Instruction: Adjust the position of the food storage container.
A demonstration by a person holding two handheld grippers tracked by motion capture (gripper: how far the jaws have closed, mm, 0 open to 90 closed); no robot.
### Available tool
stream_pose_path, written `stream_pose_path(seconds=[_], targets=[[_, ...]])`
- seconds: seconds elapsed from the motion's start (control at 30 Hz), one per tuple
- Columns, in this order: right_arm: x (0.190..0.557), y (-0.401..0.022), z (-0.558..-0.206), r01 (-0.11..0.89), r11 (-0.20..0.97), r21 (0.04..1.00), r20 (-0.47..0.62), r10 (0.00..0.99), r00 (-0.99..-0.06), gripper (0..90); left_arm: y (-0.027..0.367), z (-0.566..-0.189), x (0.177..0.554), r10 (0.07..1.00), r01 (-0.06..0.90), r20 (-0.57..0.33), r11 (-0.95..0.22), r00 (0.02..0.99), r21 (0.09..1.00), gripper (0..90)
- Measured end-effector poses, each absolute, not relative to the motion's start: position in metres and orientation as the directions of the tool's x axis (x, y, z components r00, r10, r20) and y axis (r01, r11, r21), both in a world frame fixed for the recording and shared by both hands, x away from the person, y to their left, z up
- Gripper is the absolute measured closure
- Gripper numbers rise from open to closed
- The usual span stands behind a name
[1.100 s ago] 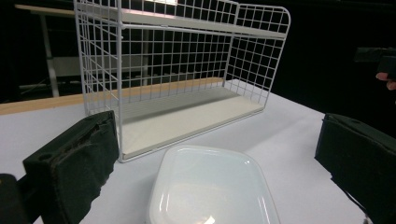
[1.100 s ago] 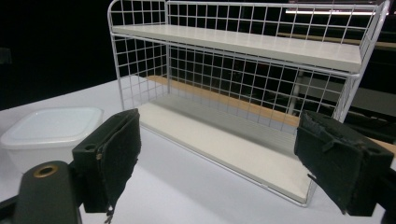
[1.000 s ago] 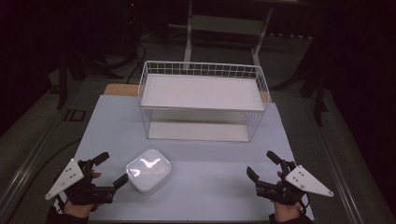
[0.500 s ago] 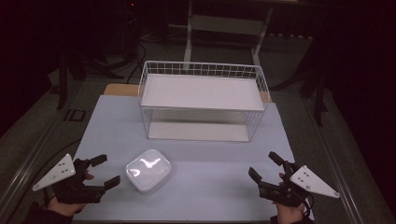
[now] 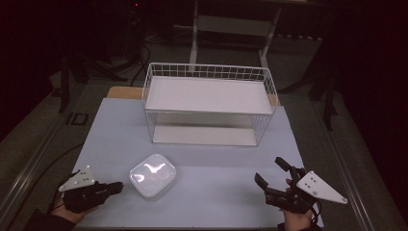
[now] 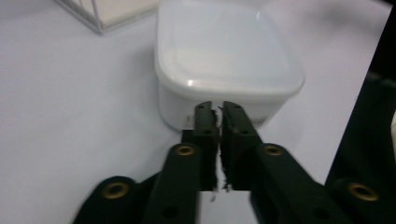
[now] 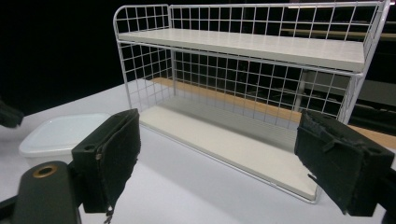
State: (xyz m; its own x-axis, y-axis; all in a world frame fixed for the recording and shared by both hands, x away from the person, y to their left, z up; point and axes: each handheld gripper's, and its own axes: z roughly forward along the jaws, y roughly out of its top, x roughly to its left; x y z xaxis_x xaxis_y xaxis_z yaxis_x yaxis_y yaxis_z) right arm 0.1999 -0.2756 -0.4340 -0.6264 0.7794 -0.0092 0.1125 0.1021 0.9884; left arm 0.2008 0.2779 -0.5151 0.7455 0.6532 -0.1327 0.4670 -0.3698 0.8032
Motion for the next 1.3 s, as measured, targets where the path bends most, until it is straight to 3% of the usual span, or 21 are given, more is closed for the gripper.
stream_pose_path(seconds=[0.23, 0.67, 1.03, 1.3], targets=[[0.200, -0.277, -0.434, 0.110, 0.100, 0.989, -0.010, 0.780, -0.626, 14.2, 0.260, -0.532, 0.219, 0.644, 0.510, -0.127, -0.453, 0.754, 0.732, 89.1], [0.200, -0.279, -0.434, 0.109, 0.100, 0.989, -0.010, 0.780, -0.626, 14.3, 0.246, -0.532, 0.245, 0.649, 0.487, -0.080, -0.477, 0.756, 0.732, 89.1], [0.198, -0.280, -0.433, 0.104, 0.099, 0.990, -0.012, 0.779, -0.627, 14.4, 0.246, -0.531, 0.264, 0.675, 0.533, -0.102, -0.472, 0.731, 0.702, 89.1], [0.198, -0.280, -0.433, 0.101, 0.098, 0.990, -0.013, 0.776, -0.630, 14.5, 0.223, -0.530, 0.278, 0.653, 0.502, -0.096, -0.470, 0.751, 0.726, 89.1]])
